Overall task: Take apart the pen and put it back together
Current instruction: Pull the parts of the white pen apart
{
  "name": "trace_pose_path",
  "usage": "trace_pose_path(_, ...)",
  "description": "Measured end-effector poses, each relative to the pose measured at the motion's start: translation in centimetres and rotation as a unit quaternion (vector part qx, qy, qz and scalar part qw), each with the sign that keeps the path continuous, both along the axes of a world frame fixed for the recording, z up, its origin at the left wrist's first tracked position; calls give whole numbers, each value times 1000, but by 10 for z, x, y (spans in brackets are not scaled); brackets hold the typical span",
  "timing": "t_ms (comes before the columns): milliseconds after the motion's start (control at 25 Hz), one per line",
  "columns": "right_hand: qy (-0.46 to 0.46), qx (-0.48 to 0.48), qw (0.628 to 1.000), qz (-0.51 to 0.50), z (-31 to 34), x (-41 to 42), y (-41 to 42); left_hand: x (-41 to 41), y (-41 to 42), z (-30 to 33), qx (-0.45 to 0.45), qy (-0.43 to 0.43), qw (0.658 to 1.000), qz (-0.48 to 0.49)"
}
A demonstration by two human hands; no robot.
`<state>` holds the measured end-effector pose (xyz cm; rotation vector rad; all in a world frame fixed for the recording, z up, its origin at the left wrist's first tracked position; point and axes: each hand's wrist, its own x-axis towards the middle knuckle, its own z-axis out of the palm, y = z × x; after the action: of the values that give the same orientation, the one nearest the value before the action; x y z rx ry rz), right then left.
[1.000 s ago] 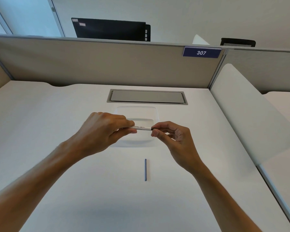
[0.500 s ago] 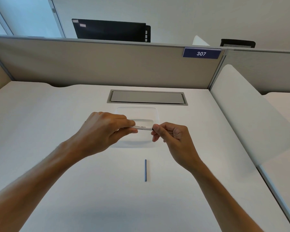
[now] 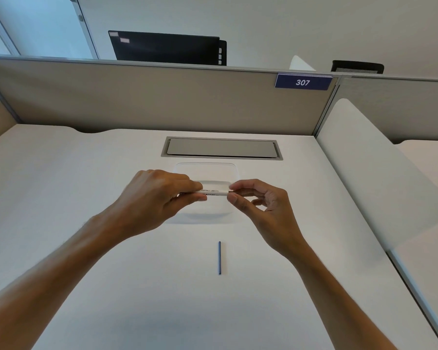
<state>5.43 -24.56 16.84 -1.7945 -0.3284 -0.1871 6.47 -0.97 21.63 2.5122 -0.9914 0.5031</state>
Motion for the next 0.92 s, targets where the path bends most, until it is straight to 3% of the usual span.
trace_pose_path(200, 6, 11, 999, -36, 2, 3, 4, -1, -1, 2, 4, -10, 1000, 2)
trace_pose_path(440, 18, 14, 1000, 14, -1, 2, 5, -1, 0, 2, 13, -7, 1000, -5)
trace_pose_path(720, 21, 7, 999, 44, 3, -2, -4, 1, 4, -3, -42, 58, 997, -10)
trace_pose_path(920, 26, 15, 999, 14, 1, -1, 0, -1, 3, -1, -16, 22, 1000, -11)
